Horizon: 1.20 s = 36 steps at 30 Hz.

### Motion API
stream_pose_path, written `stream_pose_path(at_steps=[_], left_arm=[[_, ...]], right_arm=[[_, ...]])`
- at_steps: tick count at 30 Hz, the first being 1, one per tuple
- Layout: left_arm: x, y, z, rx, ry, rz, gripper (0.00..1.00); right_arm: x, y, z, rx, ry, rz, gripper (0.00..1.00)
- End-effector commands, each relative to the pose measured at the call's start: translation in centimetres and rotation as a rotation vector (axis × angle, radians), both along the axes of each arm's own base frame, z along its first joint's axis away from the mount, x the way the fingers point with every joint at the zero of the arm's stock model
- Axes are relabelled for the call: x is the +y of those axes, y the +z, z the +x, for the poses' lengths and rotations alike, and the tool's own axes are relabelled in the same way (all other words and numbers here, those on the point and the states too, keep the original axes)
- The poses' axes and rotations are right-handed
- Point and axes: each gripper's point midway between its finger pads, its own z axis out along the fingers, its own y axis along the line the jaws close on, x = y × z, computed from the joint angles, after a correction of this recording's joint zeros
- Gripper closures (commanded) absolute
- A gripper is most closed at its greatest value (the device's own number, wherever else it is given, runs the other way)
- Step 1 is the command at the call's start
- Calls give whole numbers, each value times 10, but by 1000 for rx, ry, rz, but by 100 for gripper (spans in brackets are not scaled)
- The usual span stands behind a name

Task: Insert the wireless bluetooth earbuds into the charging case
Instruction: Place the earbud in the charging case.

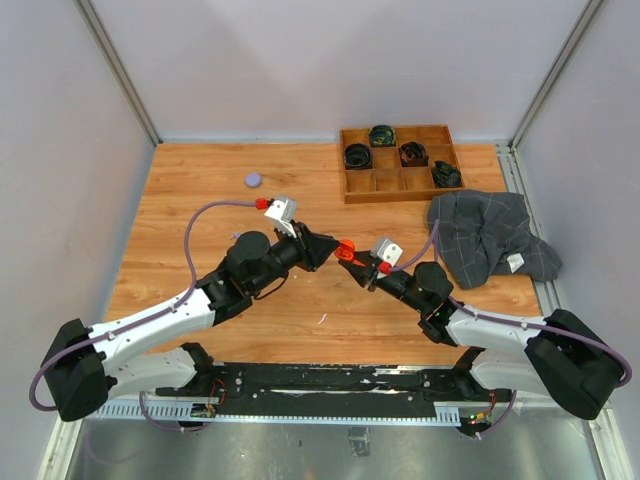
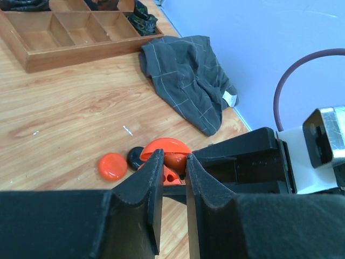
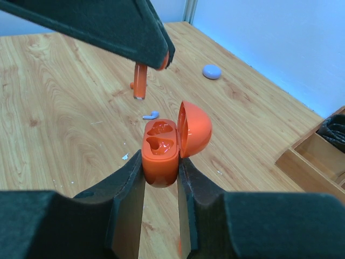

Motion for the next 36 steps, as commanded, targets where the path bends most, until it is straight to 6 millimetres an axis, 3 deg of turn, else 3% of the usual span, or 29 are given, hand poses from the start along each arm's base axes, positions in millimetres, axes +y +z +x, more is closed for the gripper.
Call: stream_pose_path(at_steps=[1, 17, 36], left_arm=[[-4, 3, 6, -15, 50, -37, 86], [-5, -24, 10, 2, 140, 15, 87], [-10, -36, 7, 19, 179, 43, 84]], right_arm=[[1, 10, -6, -28, 3, 44, 99], [0, 15, -7, -43, 2, 56, 99], [0, 14, -8, -46, 10, 54, 99]])
